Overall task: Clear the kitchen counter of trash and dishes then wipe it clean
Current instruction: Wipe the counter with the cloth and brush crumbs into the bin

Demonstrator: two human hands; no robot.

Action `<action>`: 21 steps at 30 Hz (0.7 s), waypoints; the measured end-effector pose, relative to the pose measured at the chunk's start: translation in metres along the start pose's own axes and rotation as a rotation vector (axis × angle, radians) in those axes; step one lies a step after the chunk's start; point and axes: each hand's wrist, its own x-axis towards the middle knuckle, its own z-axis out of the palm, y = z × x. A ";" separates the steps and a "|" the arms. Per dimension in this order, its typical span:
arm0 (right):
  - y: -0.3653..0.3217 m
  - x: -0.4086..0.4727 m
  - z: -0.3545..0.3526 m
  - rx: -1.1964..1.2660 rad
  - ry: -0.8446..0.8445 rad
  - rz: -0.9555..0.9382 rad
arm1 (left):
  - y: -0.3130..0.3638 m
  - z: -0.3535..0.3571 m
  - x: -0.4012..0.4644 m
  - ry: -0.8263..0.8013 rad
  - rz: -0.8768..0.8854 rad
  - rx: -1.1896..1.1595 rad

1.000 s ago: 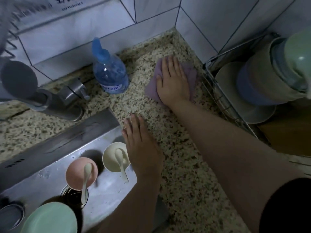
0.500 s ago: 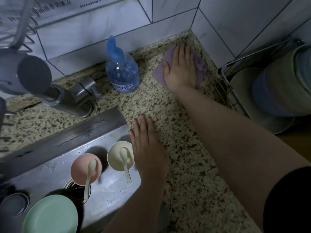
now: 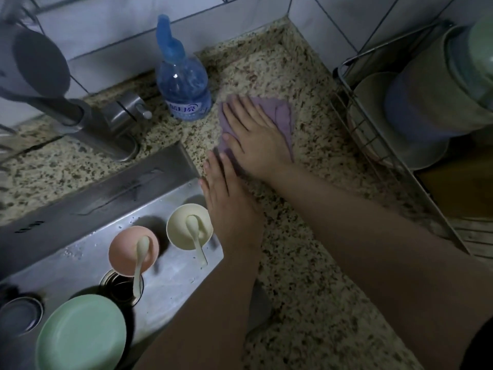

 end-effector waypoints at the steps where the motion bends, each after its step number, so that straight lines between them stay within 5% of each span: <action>1: -0.005 -0.012 -0.002 -0.010 -0.015 -0.017 | 0.000 -0.001 0.000 0.016 -0.002 -0.028; 9: -0.022 -0.056 -0.012 -0.010 -0.156 -0.123 | -0.008 -0.011 -0.005 0.017 0.009 -0.331; 21: -0.026 -0.246 -0.030 -0.018 -0.116 -0.021 | -0.043 -0.061 -0.108 -0.449 0.651 -0.052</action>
